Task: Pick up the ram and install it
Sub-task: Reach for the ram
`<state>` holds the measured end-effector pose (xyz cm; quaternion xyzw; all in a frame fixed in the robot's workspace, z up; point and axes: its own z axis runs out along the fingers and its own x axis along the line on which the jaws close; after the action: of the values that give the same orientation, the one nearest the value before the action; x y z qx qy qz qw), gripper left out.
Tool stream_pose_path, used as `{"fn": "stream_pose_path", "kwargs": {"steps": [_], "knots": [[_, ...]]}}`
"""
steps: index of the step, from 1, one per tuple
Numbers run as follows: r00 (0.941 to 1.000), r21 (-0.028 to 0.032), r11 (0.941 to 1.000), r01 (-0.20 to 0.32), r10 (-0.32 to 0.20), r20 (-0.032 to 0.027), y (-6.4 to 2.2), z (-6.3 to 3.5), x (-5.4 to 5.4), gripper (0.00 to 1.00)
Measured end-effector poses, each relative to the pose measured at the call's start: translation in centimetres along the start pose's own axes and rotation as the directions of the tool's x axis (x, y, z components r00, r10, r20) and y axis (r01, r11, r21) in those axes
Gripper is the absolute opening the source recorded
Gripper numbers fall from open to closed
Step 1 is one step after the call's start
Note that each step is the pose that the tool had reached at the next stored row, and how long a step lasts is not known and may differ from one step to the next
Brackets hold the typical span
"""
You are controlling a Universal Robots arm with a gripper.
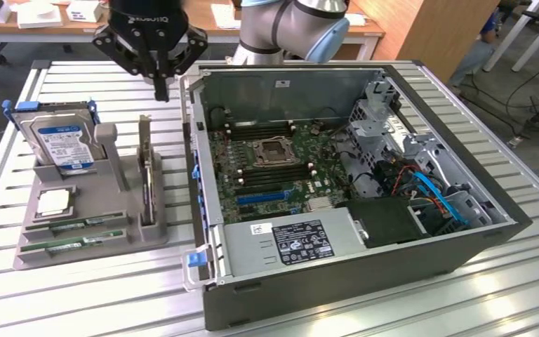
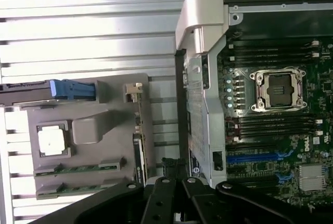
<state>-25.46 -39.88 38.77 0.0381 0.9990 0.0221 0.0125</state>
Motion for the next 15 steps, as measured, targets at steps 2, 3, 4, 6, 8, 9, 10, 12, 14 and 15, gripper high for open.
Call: {"fn": "stream_pose_path", "kwargs": {"steps": [2, 3, 4, 6, 8, 9, 10, 12, 14, 15], "knots": [[1.0000, 0.0001, 1.0000, 0.000, 0.000, -0.0001, -0.03, 0.00, 0.5, 0.09], [1.0000, 0.0001, 1.0000, 0.000, 0.000, 0.0000, -0.06, 0.01, 0.7, 0.09], [1.0000, 0.0000, 1.0000, 0.000, 0.000, 0.0000, -0.08, 0.01, 1.0, 0.09], [1.0000, 0.0001, 1.0000, 0.000, 0.000, 0.0000, -0.11, 0.02, 1.4, 0.09], [1.0000, 0.0000, 1.0000, 0.000, 0.000, 0.0001, -0.14, 0.04, 1.8, 0.09], [1.0000, 0.0001, 1.0000, -0.001, 0.001, 0.0000, -0.16, 0.04, 2.1, 0.09], [1.0000, 0.0000, 1.0000, -0.001, 0.001, 0.0000, -0.18, 0.05, 2.3, 0.09], [1.0000, 0.0001, 1.0000, -0.001, 0.001, 0.0000, -0.21, 0.06, 2.8, 0.09], [1.0000, 0.0001, 1.0000, -0.001, 0.001, 0.0000, -0.25, 0.08, 3.2, 0.09], [1.0000, 0.0000, 1.0000, -0.001, 0.001, 0.0001, -0.27, 0.09, 3.5, 0.09]]}}
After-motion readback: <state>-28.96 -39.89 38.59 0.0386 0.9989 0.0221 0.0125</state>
